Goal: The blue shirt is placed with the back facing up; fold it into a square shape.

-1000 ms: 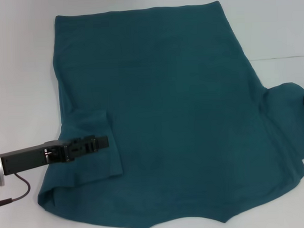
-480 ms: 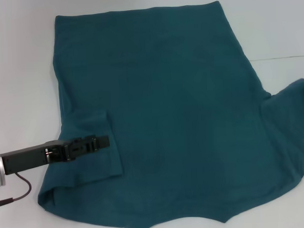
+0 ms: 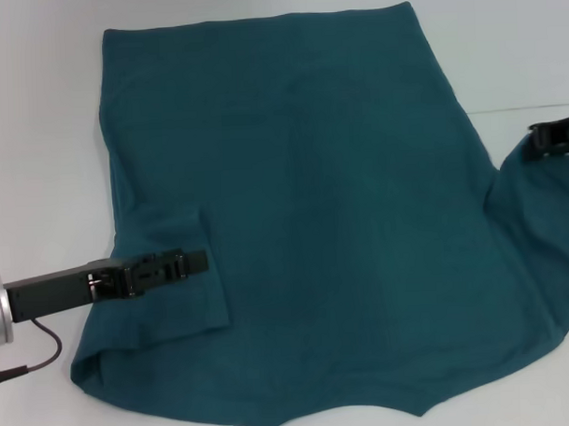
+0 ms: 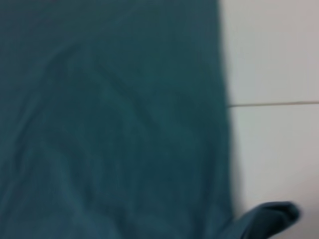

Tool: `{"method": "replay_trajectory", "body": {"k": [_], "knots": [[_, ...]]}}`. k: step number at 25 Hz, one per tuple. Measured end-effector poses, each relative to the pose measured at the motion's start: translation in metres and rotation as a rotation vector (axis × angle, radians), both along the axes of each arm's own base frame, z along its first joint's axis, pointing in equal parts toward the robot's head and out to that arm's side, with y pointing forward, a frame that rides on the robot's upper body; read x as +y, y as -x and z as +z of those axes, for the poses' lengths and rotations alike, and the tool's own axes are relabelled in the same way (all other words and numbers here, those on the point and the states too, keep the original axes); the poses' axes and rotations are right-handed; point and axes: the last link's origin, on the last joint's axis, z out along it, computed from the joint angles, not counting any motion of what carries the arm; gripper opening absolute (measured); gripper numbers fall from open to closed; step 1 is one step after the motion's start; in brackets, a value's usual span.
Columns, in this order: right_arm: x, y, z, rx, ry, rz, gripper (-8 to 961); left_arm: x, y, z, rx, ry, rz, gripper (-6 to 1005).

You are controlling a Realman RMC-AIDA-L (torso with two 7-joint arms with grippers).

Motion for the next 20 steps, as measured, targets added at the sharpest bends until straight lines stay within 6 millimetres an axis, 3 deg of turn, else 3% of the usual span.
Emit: {"method": "replay_trajectory", "body": {"k": [10,20], "knots": [[-0.004,0.043,-0.054,-0.042,0.228,0.079,9,0.002,0.001,0.0,0.006,-0.009,0.007,614],[-0.003,0.058,-0.063,-0.026,0.236,0.026,9,0.002,0.004,0.0,0.01,-0.018,0.023,614]]}}
